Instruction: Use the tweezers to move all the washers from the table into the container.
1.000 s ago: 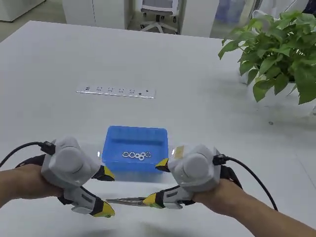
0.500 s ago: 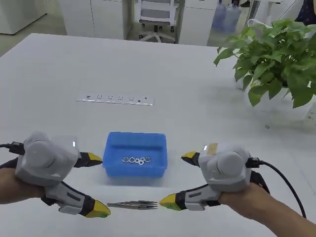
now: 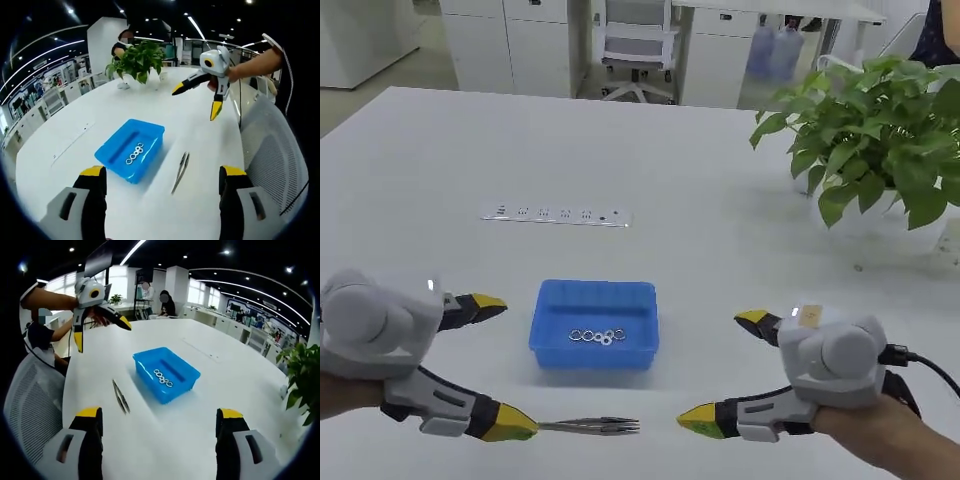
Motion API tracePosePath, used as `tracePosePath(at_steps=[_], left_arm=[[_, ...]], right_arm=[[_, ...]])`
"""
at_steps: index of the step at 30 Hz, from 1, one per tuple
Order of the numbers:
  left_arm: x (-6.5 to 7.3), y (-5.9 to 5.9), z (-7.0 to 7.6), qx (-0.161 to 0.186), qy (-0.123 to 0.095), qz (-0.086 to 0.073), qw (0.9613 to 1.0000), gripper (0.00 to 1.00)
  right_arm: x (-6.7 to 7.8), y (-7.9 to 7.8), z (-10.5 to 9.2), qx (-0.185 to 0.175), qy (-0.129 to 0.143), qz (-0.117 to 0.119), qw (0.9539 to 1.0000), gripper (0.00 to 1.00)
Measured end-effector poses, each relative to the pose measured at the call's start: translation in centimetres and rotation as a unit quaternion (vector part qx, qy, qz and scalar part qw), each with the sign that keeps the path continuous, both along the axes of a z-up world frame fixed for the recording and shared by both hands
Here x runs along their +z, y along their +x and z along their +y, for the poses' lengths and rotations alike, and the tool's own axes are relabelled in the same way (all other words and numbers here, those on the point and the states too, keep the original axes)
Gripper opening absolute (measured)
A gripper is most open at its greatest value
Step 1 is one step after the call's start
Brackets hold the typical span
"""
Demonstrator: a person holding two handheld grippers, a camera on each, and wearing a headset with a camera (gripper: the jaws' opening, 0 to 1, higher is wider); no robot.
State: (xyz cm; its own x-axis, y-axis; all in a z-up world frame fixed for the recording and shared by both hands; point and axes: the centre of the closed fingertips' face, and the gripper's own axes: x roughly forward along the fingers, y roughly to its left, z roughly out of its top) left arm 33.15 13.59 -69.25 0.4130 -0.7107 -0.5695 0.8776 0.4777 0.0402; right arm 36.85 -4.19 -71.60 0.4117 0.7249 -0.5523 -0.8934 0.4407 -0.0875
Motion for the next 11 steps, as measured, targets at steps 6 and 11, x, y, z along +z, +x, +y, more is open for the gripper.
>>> tracePosePath(at_steps=[6,11], left_arm=[[0.18,-0.10,0.12,0.004,-0.004,-0.003,1.0000,0.99],[0.39,0.05,0.13,0.008,-0.008,-0.011,0.9999,0.99]], right_arm=[[0.26,-0.01,-0.64,-0.013,0.016,-0.003,0.9998,1.00],[0.13,-0.13,-0.84,-0.015,0.014,-0.004,0.9998,1.00]])
